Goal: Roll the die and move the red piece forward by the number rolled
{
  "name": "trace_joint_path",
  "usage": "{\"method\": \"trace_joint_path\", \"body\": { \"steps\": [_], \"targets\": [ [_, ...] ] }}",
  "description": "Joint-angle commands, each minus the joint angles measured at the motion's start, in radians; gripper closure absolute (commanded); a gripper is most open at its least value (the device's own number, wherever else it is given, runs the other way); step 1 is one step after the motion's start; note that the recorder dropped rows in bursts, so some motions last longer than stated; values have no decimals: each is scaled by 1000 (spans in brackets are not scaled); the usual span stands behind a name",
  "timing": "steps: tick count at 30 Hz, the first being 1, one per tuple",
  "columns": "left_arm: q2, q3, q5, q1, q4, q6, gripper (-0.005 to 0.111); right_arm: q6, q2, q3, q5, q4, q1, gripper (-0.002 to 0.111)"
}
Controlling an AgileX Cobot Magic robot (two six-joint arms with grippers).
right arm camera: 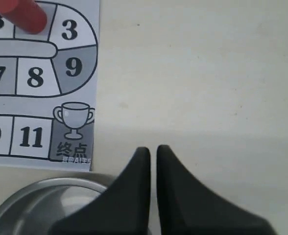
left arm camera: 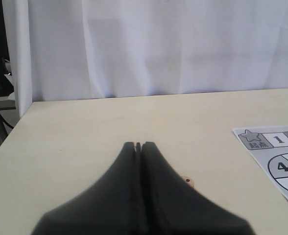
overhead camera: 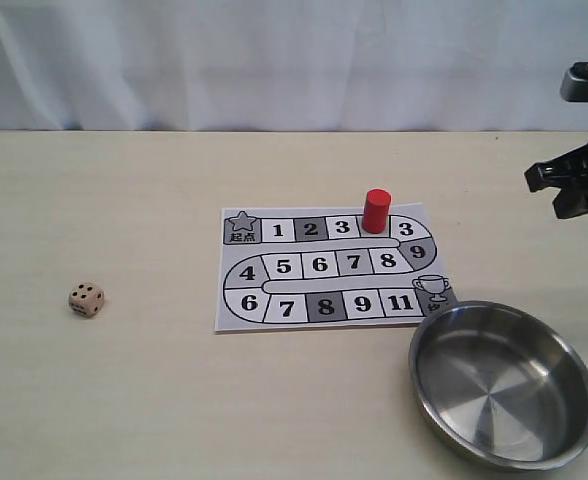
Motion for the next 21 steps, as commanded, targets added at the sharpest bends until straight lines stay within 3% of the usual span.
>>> {"method": "trace_joint_path", "body": {
  "steps": [1,12,21],
  "targets": [
    [-3,3,-7,0,-2,4,107,-45,-107,42,-37,51,2,104],
    [-3,3,-7,0,-2,4,107,-124,-303,128,-38,194,2,104],
    [-3,3,-8,0,-2,4,107,-129,-481,148,-47,202,26,104]
  ]
}}
